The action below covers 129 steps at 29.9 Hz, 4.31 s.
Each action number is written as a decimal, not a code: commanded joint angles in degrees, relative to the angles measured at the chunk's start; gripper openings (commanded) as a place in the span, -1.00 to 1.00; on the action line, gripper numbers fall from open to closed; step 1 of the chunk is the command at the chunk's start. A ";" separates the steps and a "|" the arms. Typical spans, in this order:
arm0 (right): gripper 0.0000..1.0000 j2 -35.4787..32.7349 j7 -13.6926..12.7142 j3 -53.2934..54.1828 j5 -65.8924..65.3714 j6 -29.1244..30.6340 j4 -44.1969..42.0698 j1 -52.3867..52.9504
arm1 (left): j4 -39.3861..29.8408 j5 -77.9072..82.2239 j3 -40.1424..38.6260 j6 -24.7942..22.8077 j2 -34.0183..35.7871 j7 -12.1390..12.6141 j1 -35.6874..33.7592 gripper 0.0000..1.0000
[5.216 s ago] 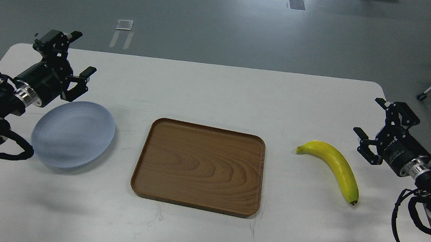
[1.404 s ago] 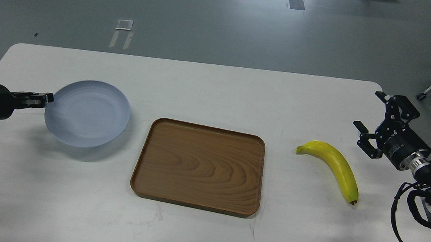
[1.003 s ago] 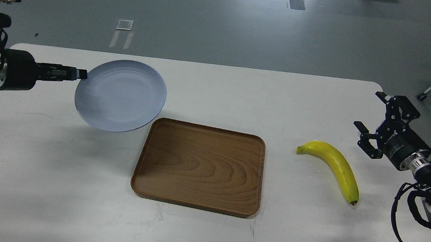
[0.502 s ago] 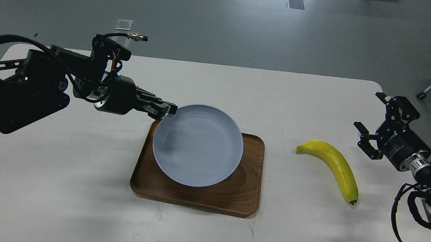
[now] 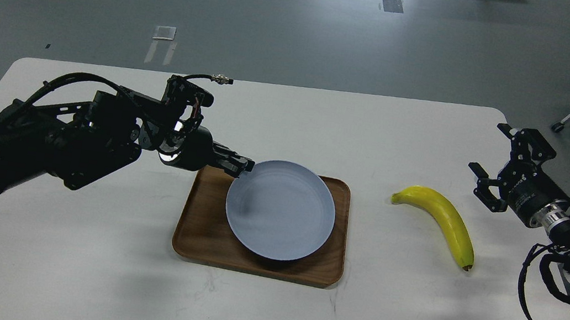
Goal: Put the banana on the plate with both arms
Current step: 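Carry the plate over the wooden tray and lower it down, then open the left gripper and raise it away from the plate, then reach the right gripper to the banana and grasp its middle, then lift the banana and carry it over the plate with the right gripper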
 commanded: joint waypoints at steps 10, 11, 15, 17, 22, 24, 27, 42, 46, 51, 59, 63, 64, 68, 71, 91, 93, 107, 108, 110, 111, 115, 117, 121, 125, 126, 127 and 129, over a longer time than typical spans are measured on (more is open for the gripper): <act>1.00 -0.08 0.00 0.02 0.00 0.00 -0.01 -0.19 | 1.13 -0.08 0.00 0.08 -0.23 0.00 1.05 -0.93; 1.00 -0.08 0.00 -0.07 0.00 0.00 -0.01 -0.19 | 1.04 -0.26 0.00 0.08 -0.23 0.00 1.14 -0.65; 1.00 -0.08 0.00 -0.07 0.00 0.00 -0.01 0.07 | 1.04 -0.87 -0.09 0.26 -0.05 0.00 1.23 0.68; 1.00 -0.08 0.00 -0.07 0.00 0.00 0.08 0.51 | 1.04 -2.53 -0.35 0.17 0.56 0.00 1.14 1.00; 1.00 -1.13 0.00 -0.07 -0.17 0.00 0.17 1.82 | 0.43 -18.05 -0.61 -0.44 3.36 0.00 -1.75 1.00; 1.00 -1.83 0.00 -0.07 -0.35 0.00 0.17 2.53 | 0.25 -22.91 -0.53 -0.53 4.43 0.00 -2.37 1.00; 1.00 -3.68 0.00 -0.07 -5.17 0.00 0.61 3.84 | 0.25 -36.70 -1.05 -0.62 5.66 0.00 -2.81 1.00; 1.00 -9.48 0.00 -10.41 -52.77 0.00 11.49 19.04 | -1.77 -79.18 -15.37 -2.08 11.90 0.00 4.65 1.00; 1.00 -9.66 0.00 -19.30 -61.77 0.00 12.47 24.93 | -1.77 -78.83 -15.82 -2.08 11.90 0.00 5.89 1.00; 1.00 -9.93 0.00 -35.54 -70.21 0.00 12.47 34.68 | -1.77 -78.48 -15.73 -2.08 11.81 0.00 6.41 1.00; 1.00 -6.06 0.00 -47.43 -72.16 -0.14 10.90 36.28 | -1.77 -78.57 -15.91 -2.08 11.72 0.00 6.41 1.00; 1.00 -5.00 0.00 -48.67 -72.16 -3.04 10.10 34.70 | -1.77 -78.57 -16.08 -2.08 11.81 0.00 6.50 1.00; 1.00 -4.39 0.00 -48.67 -72.07 -4.08 10.10 34.35 | -1.77 -78.57 -16.08 -2.08 11.81 0.00 6.50 1.00; 0.98 -2.99 0.00 -48.59 -71.89 -4.88 9.57 33.82 | -1.77 -78.57 -16.17 -2.08 11.81 0.00 6.50 1.00; 0.97 -1.76 0.00 -48.41 -71.72 -5.50 9.48 33.03 | -1.77 -78.57 -16.17 -2.08 11.81 0.00 6.50 1.00; -0.89 -0.34 0.00 -48.41 -71.63 -6.91 8.78 31.18 | -1.77 -78.57 -16.17 -2.08 11.99 0.00 6.50 1.00; -0.93 -0.69 0.00 -48.41 -71.54 -6.91 8.95 32.32 | -1.77 -78.57 -16.17 -2.08 12.08 0.00 6.50 1.00; -0.92 6.22 0.00 -48.41 -63.57 -2.70 16.69 48.58 | -2.65 -78.83 -16.35 -2.08 13.57 0.00 6.41 1.00; -0.91 7.46 0.00 -48.50 -62.32 -2.25 16.52 48.67 | -2.65 -78.83 -16.35 -2.08 13.57 0.00 6.41 1.00; -0.91 11.49 0.00 -48.85 -59.26 -1.55 16.25 48.67 | -2.65 -78.83 -16.43 -2.08 13.57 0.00 6.33 1.00; -0.91 13.70 0.00 -49.11 -57.93 -1.55 15.99 48.67 | -2.74 -78.92 -16.43 -2.08 13.57 0.00 6.33 1.00; -0.90 18.19 0.00 -49.20 -55.20 -1.55 15.20 48.06 | -3.00 -78.92 -16.43 -2.08 14.27 0.00 6.24 1.00; -0.89 21.52 0.00 -50.42 -54.05 -1.55 14.06 47.36 | -3.09 -78.92 -16.43 -2.08 14.36 0.00 6.33 1.00; -0.88 25.58 0.00 -51.05 -53.79 -1.63 11.51 45.42 | -3.44 -79.01 -16.43 -2.08 14.45 0.00 6.33 1.00; -0.81 29.01 0.00 -51.13 -53.79 -1.63 9.57 43.05 | -3.44 -79.10 -16.43 -2.08 15.06 0.00 6.24 1.00; -0.78 29.18 0.00 -51.13 -53.79 -1.63 9.48 42.87 | -3.44 -79.10 -16.43 -2.08 15.15 0.00 6.24 1.00; -0.77 29.36 0.00 -51.13 -53.79 -1.63 9.31 42.61 | -3.44 -79.10 -16.43 -2.08 15.15 0.00 6.24 1.00; -0.72 30.06 0.00 -51.13 -53.79 -1.63 8.34 41.82 | -3.44 -79.10 -16.43 -2.08 15.15 0.00 6.33 1.00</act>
